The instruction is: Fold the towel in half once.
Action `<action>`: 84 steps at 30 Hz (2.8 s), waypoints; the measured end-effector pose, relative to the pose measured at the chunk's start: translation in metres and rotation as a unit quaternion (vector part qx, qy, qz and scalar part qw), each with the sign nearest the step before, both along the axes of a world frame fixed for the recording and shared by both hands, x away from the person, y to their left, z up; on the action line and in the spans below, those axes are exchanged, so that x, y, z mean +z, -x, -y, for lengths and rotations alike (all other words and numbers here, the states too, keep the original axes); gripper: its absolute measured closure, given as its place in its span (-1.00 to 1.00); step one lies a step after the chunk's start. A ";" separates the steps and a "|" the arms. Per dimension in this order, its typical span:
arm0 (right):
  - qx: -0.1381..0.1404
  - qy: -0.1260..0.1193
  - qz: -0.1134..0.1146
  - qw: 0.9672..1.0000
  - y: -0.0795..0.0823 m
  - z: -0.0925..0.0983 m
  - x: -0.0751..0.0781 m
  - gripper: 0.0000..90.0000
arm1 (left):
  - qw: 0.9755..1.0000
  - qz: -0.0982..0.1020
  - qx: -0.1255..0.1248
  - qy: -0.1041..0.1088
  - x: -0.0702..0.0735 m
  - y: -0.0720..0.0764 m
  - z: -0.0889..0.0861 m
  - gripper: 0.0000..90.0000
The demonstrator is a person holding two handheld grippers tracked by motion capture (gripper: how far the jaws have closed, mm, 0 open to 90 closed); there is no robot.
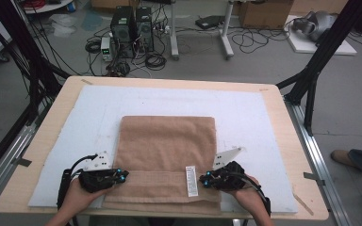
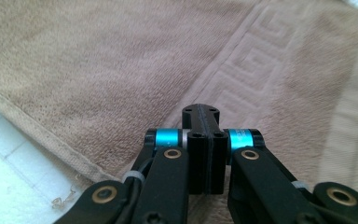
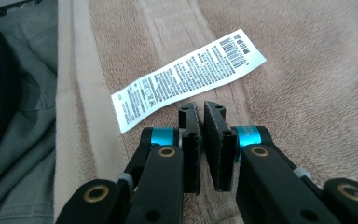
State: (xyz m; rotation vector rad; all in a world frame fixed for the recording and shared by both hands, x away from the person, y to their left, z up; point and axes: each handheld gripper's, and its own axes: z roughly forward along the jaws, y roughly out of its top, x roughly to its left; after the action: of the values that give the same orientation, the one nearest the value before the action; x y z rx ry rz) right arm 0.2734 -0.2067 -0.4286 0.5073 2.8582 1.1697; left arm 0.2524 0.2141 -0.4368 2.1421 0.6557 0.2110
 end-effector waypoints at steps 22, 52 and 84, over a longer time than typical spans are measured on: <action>0.011 0.007 0.000 1.000 0.003 0.002 -0.006 0.86 | 1.000 0.009 -0.018 -0.012 -0.008 0.007 0.012 0.83; -0.058 -0.035 0.019 0.998 -0.051 0.013 0.038 0.21 | 0.998 0.029 0.057 0.026 0.030 -0.047 -0.006 0.37; -0.179 -0.035 -0.023 0.983 -0.148 0.031 0.027 0.53 | 0.984 -0.002 0.171 0.053 0.035 -0.152 -0.015 0.77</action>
State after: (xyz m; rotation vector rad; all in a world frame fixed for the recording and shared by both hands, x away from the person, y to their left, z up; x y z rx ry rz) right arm 0.4213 -0.2374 -0.4012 1.0138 2.6118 1.2048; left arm 0.4047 0.2287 -0.4016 1.9181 1.0151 0.3486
